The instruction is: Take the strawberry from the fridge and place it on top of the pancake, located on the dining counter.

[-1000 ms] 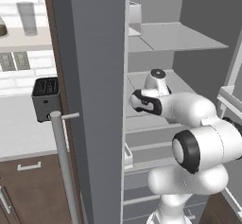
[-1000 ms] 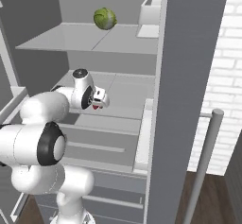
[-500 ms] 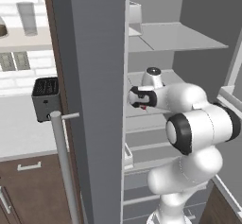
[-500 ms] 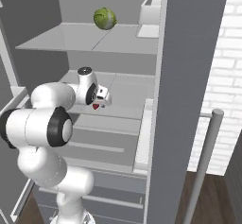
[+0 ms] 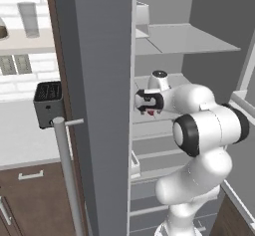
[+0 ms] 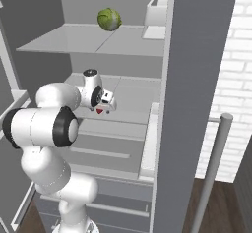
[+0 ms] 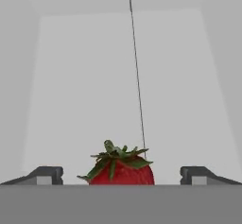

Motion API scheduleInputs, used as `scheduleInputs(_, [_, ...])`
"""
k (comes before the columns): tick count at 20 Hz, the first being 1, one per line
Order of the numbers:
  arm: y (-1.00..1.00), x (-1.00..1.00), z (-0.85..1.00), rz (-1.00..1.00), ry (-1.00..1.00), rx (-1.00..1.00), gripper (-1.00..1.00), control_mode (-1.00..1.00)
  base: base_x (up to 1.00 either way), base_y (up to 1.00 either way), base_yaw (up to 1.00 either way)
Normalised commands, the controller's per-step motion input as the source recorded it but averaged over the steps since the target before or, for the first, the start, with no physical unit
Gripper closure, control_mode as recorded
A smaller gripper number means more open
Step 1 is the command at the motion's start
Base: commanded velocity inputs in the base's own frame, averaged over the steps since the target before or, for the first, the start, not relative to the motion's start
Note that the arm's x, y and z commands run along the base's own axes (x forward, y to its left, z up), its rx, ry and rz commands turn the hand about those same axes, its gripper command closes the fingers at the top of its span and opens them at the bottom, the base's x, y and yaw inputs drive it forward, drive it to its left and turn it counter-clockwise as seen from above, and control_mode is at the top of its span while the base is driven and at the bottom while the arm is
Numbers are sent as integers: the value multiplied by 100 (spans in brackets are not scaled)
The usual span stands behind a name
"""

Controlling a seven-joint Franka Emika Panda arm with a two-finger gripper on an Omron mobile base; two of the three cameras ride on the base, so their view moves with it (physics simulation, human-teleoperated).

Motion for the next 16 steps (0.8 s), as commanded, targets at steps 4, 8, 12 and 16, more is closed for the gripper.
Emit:
scheduleInputs(4, [0, 0, -16, 0, 3, 0, 100, -100, 0, 0, 0])
scheduleInputs(8, [0, -8, 0, -4, 0, 0, 100, -100, 0, 0, 0])
scheduleInputs(12, [0, -34, 0, -6, 0, 0, 100, -100, 0, 0, 0])
scheduleInputs(16, [0, -48, 14, -4, 0, 0, 100, -100, 0, 0, 0])
